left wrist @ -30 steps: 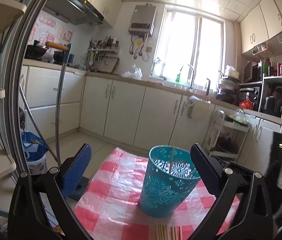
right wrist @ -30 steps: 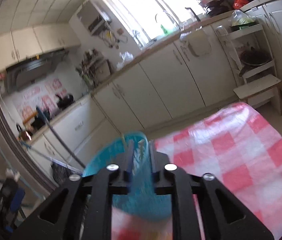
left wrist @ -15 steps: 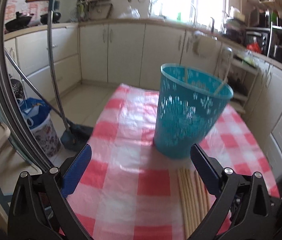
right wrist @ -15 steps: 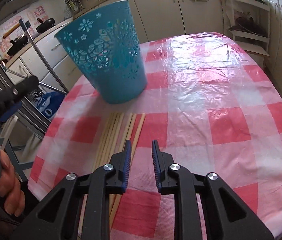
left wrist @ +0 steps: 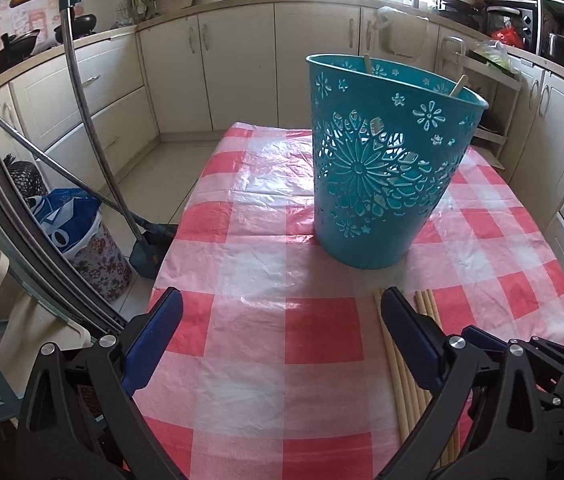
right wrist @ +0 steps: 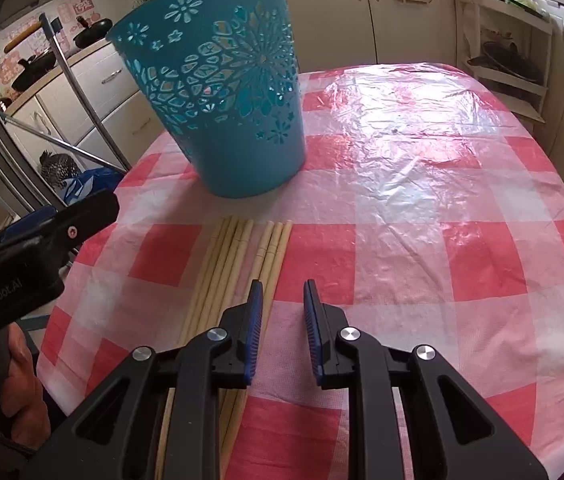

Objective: Organize utensils
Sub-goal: 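Bring both open tools back down to the chopstick bundle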

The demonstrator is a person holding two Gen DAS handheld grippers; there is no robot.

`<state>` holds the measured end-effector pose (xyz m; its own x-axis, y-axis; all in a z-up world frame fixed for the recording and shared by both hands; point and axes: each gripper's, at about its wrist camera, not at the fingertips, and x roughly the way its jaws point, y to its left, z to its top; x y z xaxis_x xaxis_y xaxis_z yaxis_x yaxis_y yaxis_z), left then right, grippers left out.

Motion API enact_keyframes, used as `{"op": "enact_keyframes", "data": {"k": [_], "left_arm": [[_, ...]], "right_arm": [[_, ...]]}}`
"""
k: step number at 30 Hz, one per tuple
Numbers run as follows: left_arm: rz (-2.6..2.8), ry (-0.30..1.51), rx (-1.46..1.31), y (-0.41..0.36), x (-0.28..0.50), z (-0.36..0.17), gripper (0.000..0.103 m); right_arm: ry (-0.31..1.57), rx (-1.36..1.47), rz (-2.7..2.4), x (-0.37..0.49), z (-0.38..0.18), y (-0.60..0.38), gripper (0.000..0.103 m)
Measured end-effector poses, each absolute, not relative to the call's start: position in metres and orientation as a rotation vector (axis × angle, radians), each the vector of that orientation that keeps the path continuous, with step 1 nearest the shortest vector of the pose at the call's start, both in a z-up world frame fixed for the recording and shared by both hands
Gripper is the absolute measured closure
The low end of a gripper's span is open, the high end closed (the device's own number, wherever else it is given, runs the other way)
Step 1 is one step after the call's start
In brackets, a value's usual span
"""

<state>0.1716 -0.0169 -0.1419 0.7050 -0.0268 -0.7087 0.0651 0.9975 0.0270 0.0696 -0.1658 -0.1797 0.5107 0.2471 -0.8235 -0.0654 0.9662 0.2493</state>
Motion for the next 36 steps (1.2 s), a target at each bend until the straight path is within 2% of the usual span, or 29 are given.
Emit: {"op": "enact_keyframes", "data": {"k": [36], "left_arm": [[-0.055,0.901,0.176,-0.033,0.184,-0.173,0.008]], "right_arm": [[1.042,0.013,0.122,0.071,-0.178,-0.157,0.082]]}}
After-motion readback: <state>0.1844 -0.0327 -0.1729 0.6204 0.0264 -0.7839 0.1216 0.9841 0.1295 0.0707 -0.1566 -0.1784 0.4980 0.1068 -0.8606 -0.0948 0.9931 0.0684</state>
